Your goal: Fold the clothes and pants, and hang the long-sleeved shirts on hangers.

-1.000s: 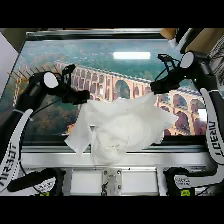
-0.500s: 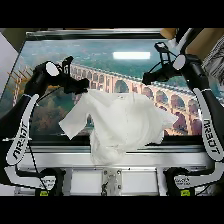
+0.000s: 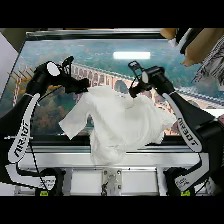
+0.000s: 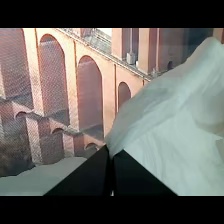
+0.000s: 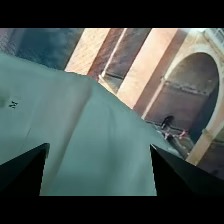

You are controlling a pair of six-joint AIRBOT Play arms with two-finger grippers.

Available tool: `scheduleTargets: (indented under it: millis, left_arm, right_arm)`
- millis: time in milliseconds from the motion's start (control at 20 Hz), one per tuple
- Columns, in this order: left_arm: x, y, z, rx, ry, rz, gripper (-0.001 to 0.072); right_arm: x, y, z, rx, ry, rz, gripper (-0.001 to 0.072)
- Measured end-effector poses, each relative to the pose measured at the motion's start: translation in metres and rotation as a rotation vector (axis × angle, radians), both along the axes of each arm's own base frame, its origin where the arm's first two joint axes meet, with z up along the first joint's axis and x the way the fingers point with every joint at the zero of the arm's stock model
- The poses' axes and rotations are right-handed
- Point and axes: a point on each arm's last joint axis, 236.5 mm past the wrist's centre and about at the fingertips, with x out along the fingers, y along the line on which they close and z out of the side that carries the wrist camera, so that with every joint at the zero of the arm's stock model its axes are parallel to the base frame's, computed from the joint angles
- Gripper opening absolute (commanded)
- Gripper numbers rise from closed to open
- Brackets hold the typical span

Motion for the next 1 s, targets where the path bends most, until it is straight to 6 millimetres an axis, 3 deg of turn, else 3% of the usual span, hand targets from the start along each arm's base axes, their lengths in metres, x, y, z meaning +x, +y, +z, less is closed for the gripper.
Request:
scheduleTargets:
  millis: [150, 250, 800, 850, 900, 950, 1000]
  left_arm:
    - [0.000, 0.000, 0.000, 0.000, -0.001, 0.000, 0.0014]
    - [0.000, 0.000, 0.000, 0.000, -0.001, 0.000, 0.0014]
    - [0.000, 0.000, 0.000, 0.000, 0.000, 0.000, 0.0014]
    - [0.000, 0.000, 0.000, 0.000, 0.000, 0.000, 0.0014]
    - [0.000, 0.000, 0.000, 0.000, 0.000, 0.000, 0.0014]
    - [0.000, 0.000, 0.000, 0.000, 0.000, 0.000, 0.0014]
    - [0.000, 0.000, 0.000, 0.000, 0.001, 0.000, 0.0014]
  right_arm:
    - [-0.002, 0.001, -0.027, -0.062, 0.022, -0.040, 0.0677]
    - [-0.002, -0.001, -0.035, -0.096, 0.017, -0.069, 0.0504]
    - [0.014, -0.026, -0.037, -0.218, -0.057, -0.142, 0.0494]
    - [0.015, -0.027, -0.039, -0.220, -0.056, -0.146, 0.0373]
    - [0.015, -0.028, -0.040, -0.225, -0.057, -0.144, 0.0156]
    - [0.016, -0.027, -0.041, -0.224, -0.059, -0.146, 0.0056]
    - [0.017, -0.027, -0.039, -0.221, -0.064, -0.145, 0.0016]
